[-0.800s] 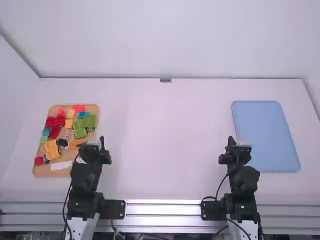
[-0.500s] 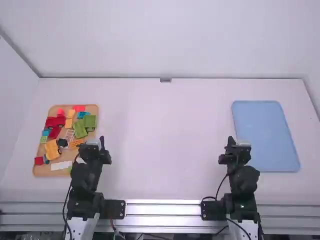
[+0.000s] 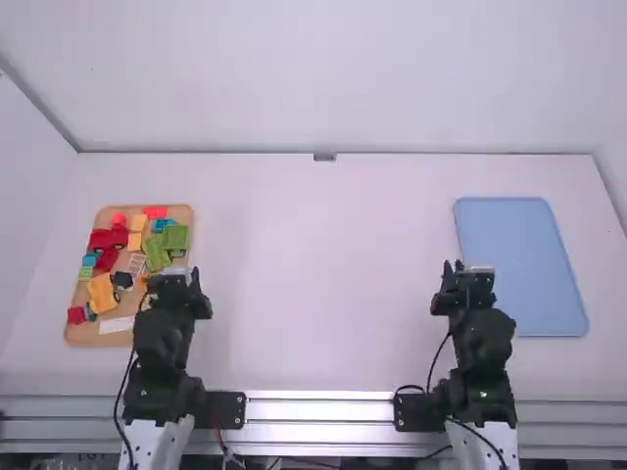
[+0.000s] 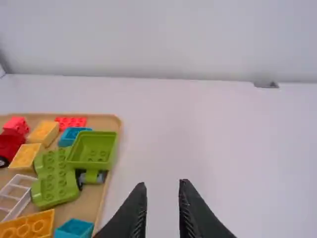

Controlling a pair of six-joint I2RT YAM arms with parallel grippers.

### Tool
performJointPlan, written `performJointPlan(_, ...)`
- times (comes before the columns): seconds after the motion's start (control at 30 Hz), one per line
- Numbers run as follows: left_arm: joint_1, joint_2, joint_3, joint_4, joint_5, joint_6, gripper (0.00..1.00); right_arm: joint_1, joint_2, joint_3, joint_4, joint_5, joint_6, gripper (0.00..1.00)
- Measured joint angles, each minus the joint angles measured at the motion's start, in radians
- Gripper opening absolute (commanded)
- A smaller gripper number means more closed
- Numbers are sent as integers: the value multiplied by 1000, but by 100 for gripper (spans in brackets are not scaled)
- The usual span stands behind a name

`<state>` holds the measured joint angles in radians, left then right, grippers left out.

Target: Assemble lego blocks to make yellow taxi

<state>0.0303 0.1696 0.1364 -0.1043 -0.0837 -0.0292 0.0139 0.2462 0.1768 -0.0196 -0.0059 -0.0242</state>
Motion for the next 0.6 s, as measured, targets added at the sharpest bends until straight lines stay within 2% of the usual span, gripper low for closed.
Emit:
performJointPlan(0.17, 59, 88, 73, -41, -7, -8, 30, 16, 101, 81, -3, 2, -14, 30)
performJointPlan(0.33, 174, 215, 176, -117, 3, -13, 39, 33, 220, 179, 0, 1, -32, 40)
performJointPlan(0.6, 425, 485, 404, -263, 53, -18, 56, 45, 419, 345, 17, 2, -55, 56)
